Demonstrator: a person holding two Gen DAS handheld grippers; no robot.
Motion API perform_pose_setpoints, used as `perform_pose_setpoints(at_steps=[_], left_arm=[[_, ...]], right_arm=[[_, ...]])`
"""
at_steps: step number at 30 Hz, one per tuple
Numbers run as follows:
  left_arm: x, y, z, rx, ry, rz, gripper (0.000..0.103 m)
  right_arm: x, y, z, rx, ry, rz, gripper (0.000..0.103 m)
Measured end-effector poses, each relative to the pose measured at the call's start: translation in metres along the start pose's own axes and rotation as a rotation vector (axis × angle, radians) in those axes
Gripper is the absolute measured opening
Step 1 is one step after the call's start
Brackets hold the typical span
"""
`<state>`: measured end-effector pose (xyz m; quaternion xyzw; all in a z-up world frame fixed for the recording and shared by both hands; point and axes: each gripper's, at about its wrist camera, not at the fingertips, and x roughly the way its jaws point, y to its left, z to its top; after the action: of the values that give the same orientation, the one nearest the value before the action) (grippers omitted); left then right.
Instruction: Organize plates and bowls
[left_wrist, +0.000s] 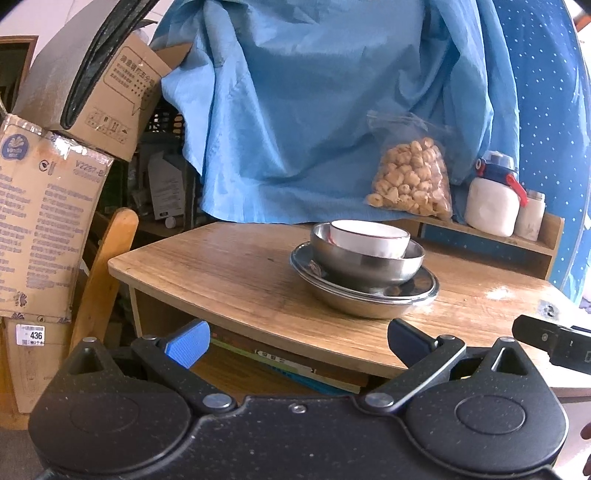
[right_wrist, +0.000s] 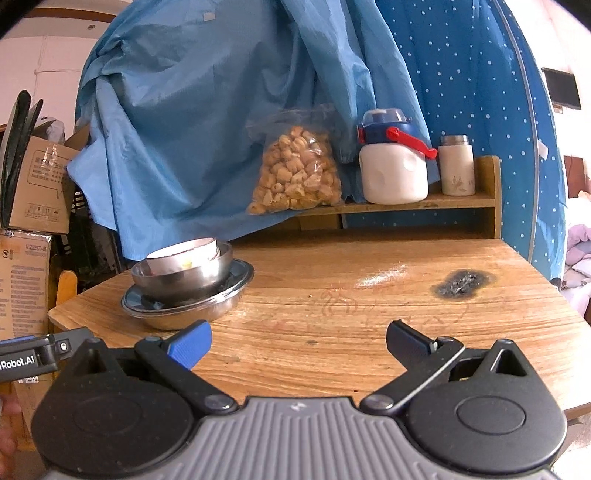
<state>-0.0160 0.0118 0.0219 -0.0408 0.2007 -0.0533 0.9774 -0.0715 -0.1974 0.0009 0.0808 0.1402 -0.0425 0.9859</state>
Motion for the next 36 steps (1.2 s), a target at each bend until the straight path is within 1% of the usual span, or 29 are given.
perform_pose_setpoints(at_steps=[12,25,36], left_arm=[[0.0004,-0.0008,0.0003,0.003,0.004,-0.011,0.102],[-0.0018,-0.0016,0.0003,0.005,-0.002,-0.007,0.102],[-0.0023,-0.0016,0.0016,0.009,-0.002,-0.007,0.102]], right_arm=[[0.0017,0.0044,-0.0008,-0.012,0.004,0.011,0.103],[0.0014,0.0002,0.0016,0.004,0.002,-0.007,0.103],[0.0024,0.0042,0.0019,-0.010,0.008,0.006,0.103]])
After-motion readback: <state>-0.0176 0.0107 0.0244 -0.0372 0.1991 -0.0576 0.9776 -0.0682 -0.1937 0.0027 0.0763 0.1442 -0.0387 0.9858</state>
